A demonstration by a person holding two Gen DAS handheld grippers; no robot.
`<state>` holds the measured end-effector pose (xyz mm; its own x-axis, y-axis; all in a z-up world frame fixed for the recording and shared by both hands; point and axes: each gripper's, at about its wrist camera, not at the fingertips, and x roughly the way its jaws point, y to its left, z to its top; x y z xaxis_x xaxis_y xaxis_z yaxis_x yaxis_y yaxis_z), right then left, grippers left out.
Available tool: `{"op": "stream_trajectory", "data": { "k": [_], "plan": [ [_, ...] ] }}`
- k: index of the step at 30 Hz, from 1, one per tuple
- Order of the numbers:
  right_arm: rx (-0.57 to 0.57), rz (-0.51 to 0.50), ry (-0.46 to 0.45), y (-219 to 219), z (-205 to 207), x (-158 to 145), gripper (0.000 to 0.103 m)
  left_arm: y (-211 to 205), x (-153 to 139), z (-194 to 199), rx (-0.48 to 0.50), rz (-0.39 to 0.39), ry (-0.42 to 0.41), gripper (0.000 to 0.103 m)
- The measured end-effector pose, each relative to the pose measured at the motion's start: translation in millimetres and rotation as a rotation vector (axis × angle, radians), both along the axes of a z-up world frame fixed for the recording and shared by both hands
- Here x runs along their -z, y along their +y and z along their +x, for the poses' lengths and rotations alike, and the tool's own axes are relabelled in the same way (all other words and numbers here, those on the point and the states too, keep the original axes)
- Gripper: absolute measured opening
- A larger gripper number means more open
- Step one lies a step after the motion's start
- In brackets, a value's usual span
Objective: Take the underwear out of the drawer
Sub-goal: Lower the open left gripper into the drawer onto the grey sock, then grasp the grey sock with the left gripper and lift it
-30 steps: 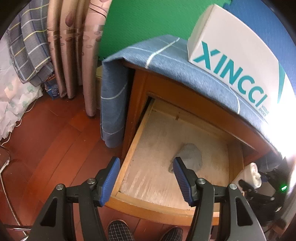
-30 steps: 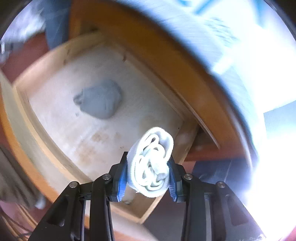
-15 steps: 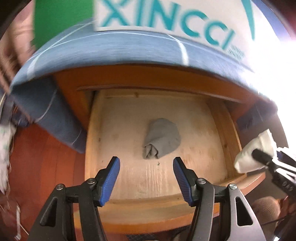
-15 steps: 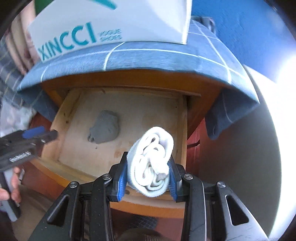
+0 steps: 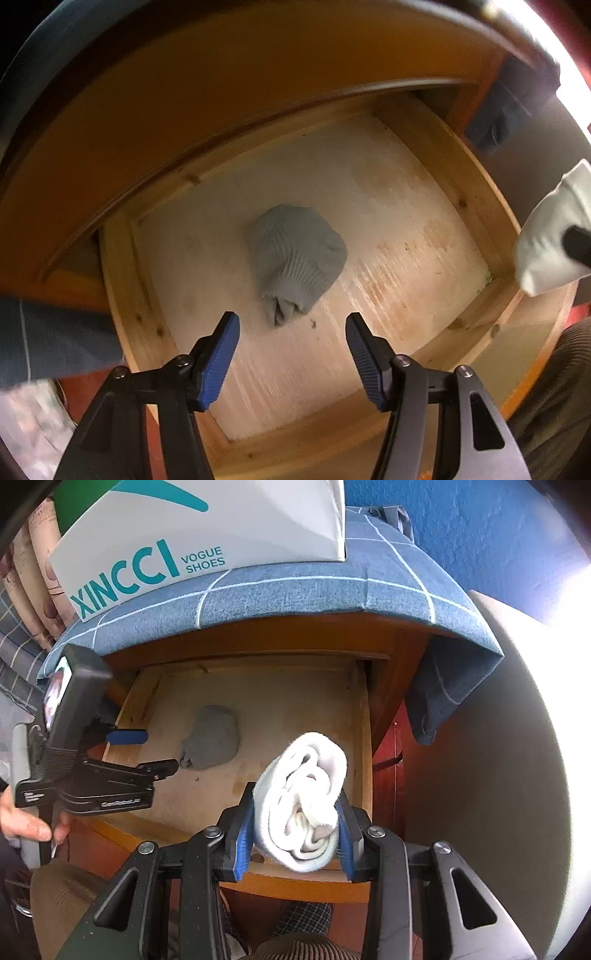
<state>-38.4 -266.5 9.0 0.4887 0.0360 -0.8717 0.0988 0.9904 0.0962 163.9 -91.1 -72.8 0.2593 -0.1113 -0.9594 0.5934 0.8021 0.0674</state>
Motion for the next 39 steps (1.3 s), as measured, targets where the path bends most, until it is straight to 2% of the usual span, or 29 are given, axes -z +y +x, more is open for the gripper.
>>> {"op": "stream_trajectory", "data": {
  "k": [7,11,13,15,22,24,26,31,39],
  "plan": [
    [0.014,0.037,0.015,0.5,3.1,10.4,0.035,-12.5,18.0,5.0,0.128,0.087,-0.022,0.061],
    [0.007,0.034,0.022,6.0,5.5,13.3,0.035,-16.2,22.1,8.0,0.18,0.077,-0.004,0.061],
    [0.006,0.024,0.02,7.7,5.9,13.7,0.035,-19.2,28.7,8.0,0.214,0.066,0.041,0.061],
    [0.001,0.024,0.024,8.8,6.3,14.5,0.035,-22.2,32.1,11.1,0.245,0.083,0.044,0.061],
    [-0.001,0.044,0.046,8.6,8.8,19.4,0.035,-28.1,46.3,19.4,0.303,0.138,0.029,0.061],
    [-0.005,0.035,0.047,10.6,9.1,20.5,0.035,-30.0,51.4,23.9,0.311,0.141,0.05,0.061],
    [-0.008,0.028,0.049,12.1,9.6,21.2,0.035,-34.6,51.8,28.5,0.324,0.139,0.022,0.061],
    [-0.016,0.032,0.058,15.7,11.8,23.6,0.035,-43.3,54.8,51.4,0.319,0.119,0.037,0.061],
    [-0.014,0.036,0.068,14.3,13.4,27.0,0.035,-55.0,69.3,54.3,0.354,0.164,0.029,0.061]
  ]
}}
